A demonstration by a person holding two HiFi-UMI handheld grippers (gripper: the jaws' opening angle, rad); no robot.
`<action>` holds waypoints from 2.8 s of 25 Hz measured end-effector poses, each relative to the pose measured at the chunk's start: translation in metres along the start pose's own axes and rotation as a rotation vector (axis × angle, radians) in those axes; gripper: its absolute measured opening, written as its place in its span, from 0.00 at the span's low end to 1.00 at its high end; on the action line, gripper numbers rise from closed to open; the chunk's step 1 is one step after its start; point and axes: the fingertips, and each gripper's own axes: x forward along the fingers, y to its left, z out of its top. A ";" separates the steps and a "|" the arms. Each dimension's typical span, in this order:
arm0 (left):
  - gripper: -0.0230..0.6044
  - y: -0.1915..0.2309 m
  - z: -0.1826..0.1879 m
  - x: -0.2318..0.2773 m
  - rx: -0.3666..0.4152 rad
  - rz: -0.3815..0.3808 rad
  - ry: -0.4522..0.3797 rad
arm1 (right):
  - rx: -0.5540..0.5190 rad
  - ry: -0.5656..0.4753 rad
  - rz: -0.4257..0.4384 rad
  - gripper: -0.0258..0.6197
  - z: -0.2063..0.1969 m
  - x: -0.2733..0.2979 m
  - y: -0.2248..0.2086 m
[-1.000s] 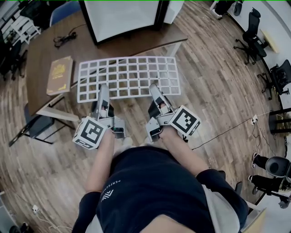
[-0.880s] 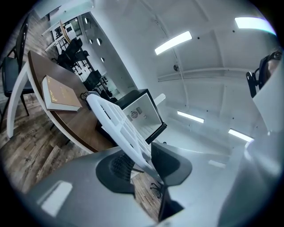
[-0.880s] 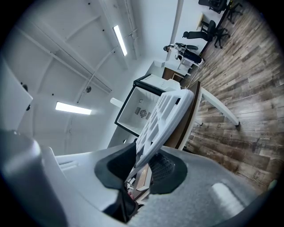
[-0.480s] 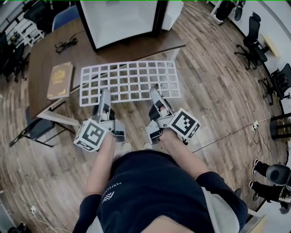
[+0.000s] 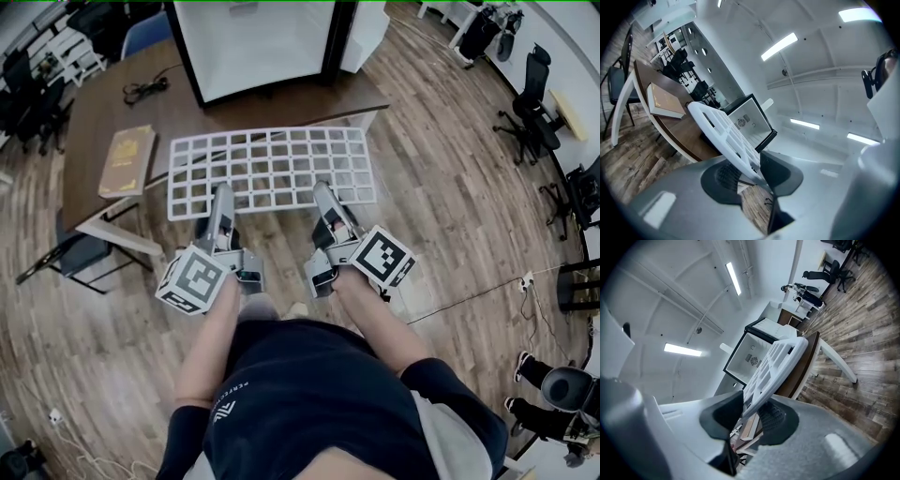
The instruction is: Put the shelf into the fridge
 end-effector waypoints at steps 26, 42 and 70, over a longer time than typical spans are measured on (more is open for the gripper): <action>0.25 0.035 0.041 0.139 -0.016 -0.011 -0.054 | -0.051 0.045 -0.003 0.19 0.063 0.145 -0.028; 0.26 0.033 0.070 0.215 0.033 -0.020 -0.074 | -0.052 0.048 0.022 0.19 0.109 0.212 -0.035; 0.25 0.016 0.089 0.299 0.010 0.070 -0.195 | -0.043 0.184 0.179 0.18 0.182 0.300 -0.038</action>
